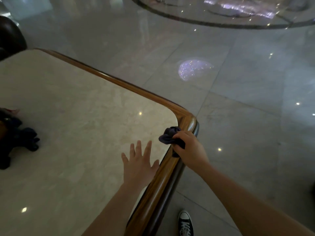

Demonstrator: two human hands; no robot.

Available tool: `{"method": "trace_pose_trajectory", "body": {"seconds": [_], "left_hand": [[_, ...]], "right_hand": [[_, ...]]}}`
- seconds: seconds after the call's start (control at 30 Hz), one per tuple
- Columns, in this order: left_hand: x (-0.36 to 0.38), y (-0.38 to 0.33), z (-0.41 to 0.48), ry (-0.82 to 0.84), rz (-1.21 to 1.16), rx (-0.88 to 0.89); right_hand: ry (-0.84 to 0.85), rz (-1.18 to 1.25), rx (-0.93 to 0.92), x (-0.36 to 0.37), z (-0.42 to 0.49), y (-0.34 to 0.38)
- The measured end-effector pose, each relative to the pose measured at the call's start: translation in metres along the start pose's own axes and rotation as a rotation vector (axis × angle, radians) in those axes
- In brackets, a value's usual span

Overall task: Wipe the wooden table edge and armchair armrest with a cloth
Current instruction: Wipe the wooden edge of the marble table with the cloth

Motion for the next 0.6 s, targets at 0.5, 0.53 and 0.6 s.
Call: {"method": "trace_pose_trajectory", "body": {"seconds": [0.5, 0.53, 0.6], "left_hand": [[-0.108, -0.129, -0.053, -0.042, 0.007, 0.31], [-0.111, -0.14, -0.056, -0.029, 0.012, 0.331], [-0.114, -0.163, -0.06, -0.01, -0.002, 0.374]], "right_hand": [[-0.323, -0.012, 0.294, -0.166, -0.122, 0.0], [-0.338, -0.012, 0.31, -0.175, -0.132, -0.003], [-0.359, -0.014, 0.336, -0.194, -0.15, -0.011]]}}
Point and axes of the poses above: each hand's wrist, its own z-axis towards the middle knuckle, its own x-axis out of the palm, y = z × x, the point moved 7 cm from there along z, towards the middle knuckle, and after that the axes turned 3 degrees about -y, right-handed, at the moved point
